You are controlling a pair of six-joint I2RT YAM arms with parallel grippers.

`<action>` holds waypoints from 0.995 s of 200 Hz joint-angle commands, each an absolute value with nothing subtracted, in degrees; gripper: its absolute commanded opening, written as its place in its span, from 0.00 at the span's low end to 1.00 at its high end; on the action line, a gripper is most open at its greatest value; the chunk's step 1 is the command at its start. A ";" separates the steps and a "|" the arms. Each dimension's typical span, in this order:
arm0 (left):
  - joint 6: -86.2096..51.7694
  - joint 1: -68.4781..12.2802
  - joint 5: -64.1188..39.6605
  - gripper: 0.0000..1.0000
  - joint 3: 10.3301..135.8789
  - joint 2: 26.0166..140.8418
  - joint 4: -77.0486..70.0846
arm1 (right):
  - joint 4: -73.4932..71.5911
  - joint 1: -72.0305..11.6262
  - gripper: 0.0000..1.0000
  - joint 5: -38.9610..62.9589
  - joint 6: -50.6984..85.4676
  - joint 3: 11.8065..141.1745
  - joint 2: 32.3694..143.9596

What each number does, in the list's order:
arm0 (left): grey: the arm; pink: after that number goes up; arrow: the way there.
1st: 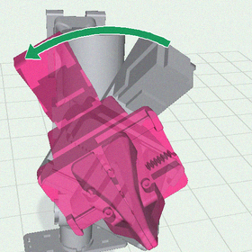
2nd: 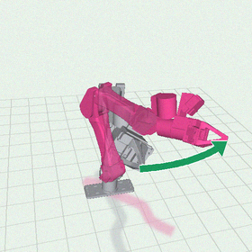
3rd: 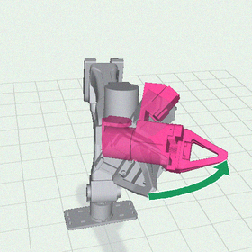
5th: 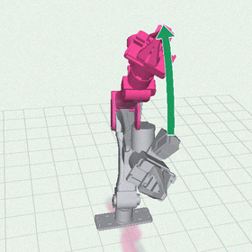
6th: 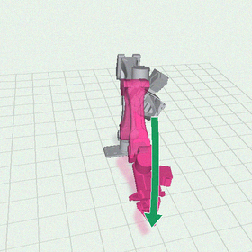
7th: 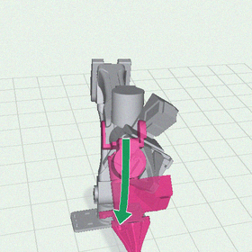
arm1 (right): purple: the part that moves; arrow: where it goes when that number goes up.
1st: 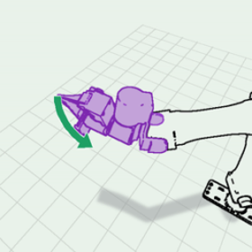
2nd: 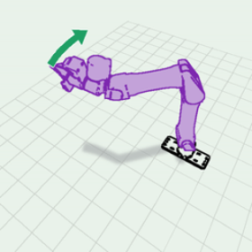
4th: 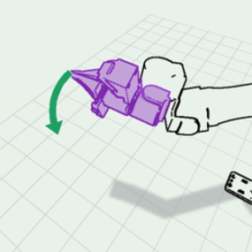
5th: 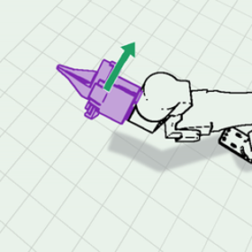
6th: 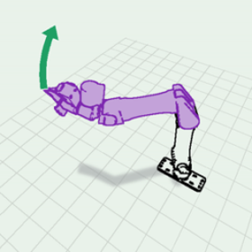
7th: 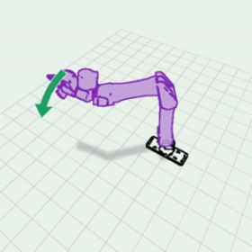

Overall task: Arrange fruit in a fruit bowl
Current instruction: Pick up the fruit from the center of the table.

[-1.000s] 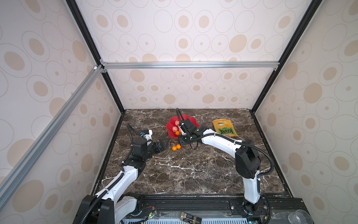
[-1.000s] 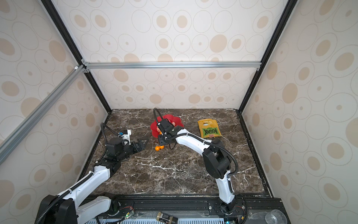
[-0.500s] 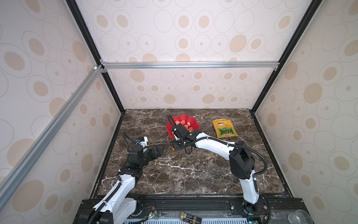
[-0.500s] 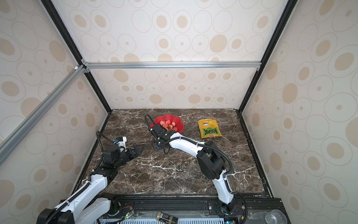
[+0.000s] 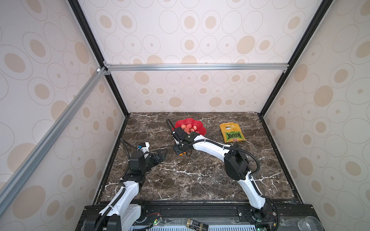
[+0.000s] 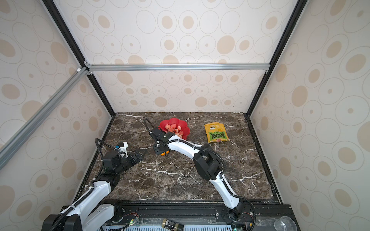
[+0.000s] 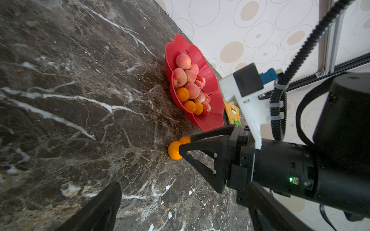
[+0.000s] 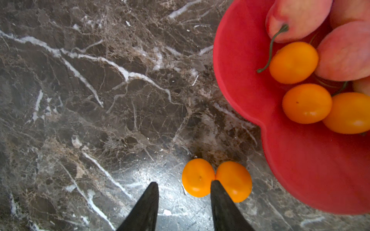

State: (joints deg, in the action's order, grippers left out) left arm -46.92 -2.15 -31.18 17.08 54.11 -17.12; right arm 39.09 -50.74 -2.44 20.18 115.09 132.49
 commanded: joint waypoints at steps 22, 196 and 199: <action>-47.84 -1.19 -32.92 0.98 16.96 54.01 -19.42 | 45.62 -51.19 0.45 -5.04 17.61 122.35 137.29; -47.62 -0.93 -33.22 0.98 17.05 53.97 -18.97 | 54.04 -51.21 0.45 -5.12 16.18 133.81 144.84; -47.63 -0.94 -33.22 0.98 17.05 53.98 -18.95 | 54.17 -51.23 0.45 -5.18 16.22 133.83 144.94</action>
State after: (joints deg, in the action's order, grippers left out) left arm -47.22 -1.56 -32.36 16.73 54.11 -17.56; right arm 51.72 -50.74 -4.73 16.78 132.22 143.35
